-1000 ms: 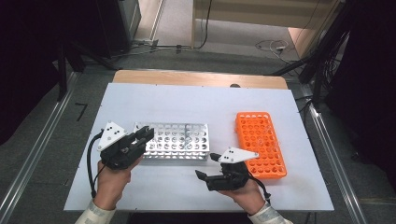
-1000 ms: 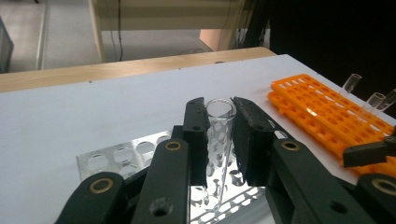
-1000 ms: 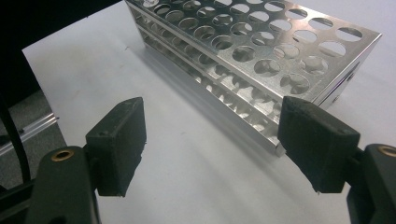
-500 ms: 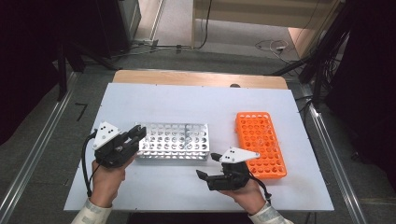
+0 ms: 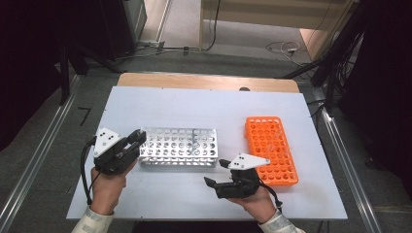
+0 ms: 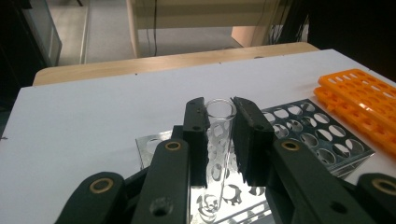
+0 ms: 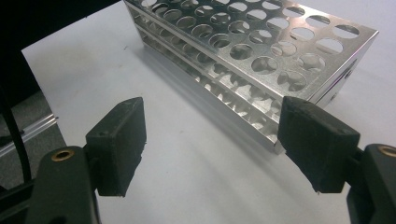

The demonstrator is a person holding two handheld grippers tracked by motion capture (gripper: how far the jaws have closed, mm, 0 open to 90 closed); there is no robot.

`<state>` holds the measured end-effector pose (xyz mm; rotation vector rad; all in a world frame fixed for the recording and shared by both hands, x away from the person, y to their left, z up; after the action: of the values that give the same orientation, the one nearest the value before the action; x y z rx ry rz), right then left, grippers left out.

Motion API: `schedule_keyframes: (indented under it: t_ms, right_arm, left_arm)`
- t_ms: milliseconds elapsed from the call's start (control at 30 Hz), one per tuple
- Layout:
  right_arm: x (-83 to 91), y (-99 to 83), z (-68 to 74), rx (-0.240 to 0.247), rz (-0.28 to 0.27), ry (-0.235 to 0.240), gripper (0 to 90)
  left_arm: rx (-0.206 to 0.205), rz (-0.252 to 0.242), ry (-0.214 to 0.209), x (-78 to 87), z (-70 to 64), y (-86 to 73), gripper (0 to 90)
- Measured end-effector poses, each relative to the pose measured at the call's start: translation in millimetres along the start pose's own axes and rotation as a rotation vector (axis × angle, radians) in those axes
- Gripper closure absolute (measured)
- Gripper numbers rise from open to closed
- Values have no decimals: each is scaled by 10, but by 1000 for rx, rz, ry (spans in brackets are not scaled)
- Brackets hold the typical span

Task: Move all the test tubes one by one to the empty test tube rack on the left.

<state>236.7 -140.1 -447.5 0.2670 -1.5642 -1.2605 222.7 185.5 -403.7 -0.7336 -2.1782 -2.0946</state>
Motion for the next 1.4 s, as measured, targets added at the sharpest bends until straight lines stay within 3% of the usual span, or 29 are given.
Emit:
schedule_keyframes:
  t_ms: [433, 667, 1100, 1400]
  right_arm:
    - [11, -3, 2, 4, -1, -2, 223]
    - [27, -2, 1, 0, -6, -5, 224]
    - [7, -17, 5, 2, 4, -3, 224]
    - [19, -21, -1, 4, 1, -4, 224]
  left_arm:
    - [-61, 15, 36, -85, -78, -151, 752]
    - [-73, 37, 50, -145, -93, -250, 751]
    - [-77, 77, 38, -180, -97, -313, 723]
    - [-57, 56, 26, -142, -90, -285, 678]
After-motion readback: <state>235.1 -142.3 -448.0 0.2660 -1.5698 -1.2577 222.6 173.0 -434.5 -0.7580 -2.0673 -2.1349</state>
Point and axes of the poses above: each handheld gripper's, and its own axes: x roughly backward along the jaws, y roughly out of its top, z roughly to its left, the point moved 1 cm from there along -x, roughly forward along the jaws, and after that the axes turned 1 degree about -z, right-handed, at the moved point
